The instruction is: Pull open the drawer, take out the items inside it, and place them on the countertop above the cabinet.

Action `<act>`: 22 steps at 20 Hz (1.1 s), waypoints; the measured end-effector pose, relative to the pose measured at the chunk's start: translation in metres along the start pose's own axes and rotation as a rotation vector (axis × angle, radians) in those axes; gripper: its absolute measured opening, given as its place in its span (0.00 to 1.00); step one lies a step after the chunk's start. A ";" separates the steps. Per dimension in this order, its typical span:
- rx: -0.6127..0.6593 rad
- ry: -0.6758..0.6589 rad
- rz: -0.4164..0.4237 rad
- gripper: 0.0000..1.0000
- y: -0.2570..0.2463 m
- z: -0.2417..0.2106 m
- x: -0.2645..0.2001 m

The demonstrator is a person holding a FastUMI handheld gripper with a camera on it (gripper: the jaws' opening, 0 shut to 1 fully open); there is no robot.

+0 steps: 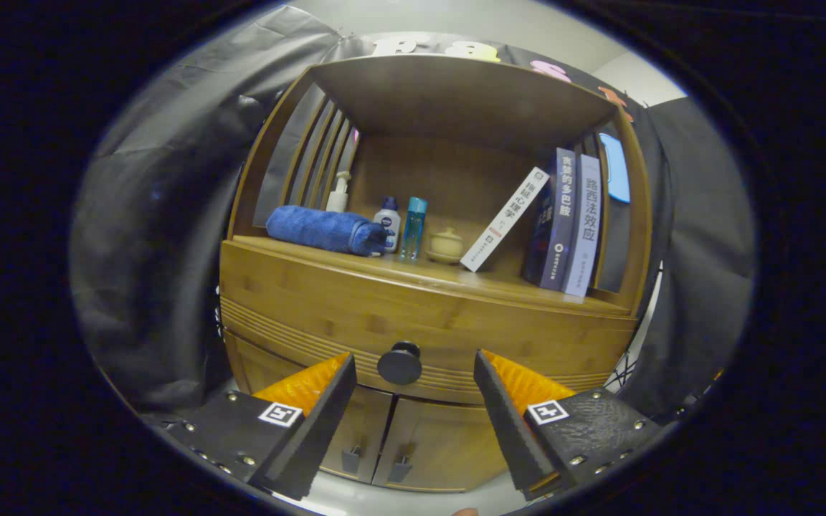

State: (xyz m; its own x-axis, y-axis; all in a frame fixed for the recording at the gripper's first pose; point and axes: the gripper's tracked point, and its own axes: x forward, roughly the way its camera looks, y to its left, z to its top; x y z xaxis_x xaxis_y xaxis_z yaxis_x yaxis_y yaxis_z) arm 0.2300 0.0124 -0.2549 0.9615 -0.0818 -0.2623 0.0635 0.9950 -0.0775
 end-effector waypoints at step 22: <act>0.088 0.116 -0.047 0.26 0.011 -0.021 0.054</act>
State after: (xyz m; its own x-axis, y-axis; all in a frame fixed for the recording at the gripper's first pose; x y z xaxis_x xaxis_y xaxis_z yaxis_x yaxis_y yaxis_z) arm 0.2767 0.0178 -0.2897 0.9199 -0.1297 -0.3700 0.1359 0.9907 -0.0092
